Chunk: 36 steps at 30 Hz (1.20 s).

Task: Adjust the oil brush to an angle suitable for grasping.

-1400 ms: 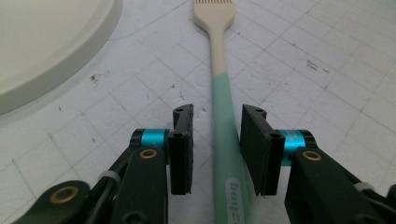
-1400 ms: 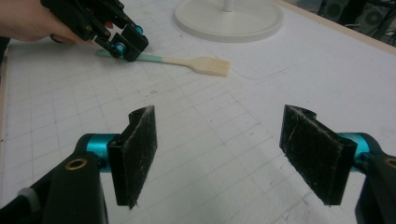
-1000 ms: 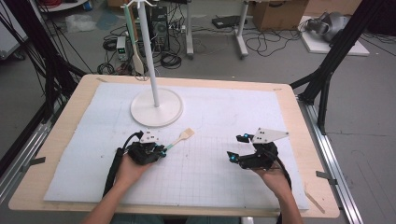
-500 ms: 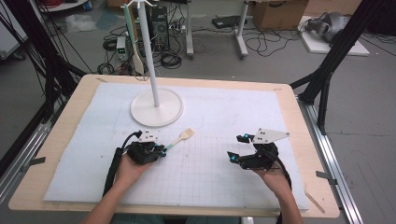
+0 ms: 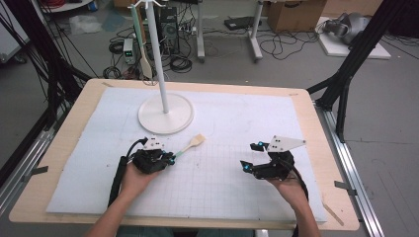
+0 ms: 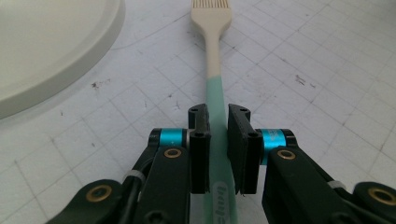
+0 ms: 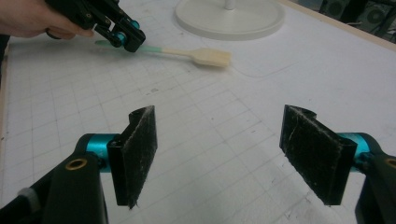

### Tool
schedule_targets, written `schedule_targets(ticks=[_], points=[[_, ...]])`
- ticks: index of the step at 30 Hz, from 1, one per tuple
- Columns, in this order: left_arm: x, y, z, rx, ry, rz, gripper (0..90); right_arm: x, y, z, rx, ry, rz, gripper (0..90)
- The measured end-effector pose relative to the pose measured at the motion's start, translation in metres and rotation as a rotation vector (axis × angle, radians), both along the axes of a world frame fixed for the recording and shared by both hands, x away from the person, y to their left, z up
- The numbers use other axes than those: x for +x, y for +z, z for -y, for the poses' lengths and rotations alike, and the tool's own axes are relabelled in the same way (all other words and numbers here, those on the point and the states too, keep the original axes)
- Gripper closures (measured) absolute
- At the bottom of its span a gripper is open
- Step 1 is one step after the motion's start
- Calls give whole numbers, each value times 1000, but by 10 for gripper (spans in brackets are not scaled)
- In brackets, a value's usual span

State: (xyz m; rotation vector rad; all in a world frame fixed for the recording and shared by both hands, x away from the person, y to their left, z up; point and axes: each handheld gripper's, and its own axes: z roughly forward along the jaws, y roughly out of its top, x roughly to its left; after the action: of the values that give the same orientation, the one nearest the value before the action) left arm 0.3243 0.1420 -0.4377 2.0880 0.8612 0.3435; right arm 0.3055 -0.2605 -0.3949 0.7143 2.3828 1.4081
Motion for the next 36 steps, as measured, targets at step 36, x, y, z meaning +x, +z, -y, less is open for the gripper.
schedule_targets(ticks=[36], points=[[-5,20,-6,-37,-33,30,790,0,0,0,-2,6,-4,268]])
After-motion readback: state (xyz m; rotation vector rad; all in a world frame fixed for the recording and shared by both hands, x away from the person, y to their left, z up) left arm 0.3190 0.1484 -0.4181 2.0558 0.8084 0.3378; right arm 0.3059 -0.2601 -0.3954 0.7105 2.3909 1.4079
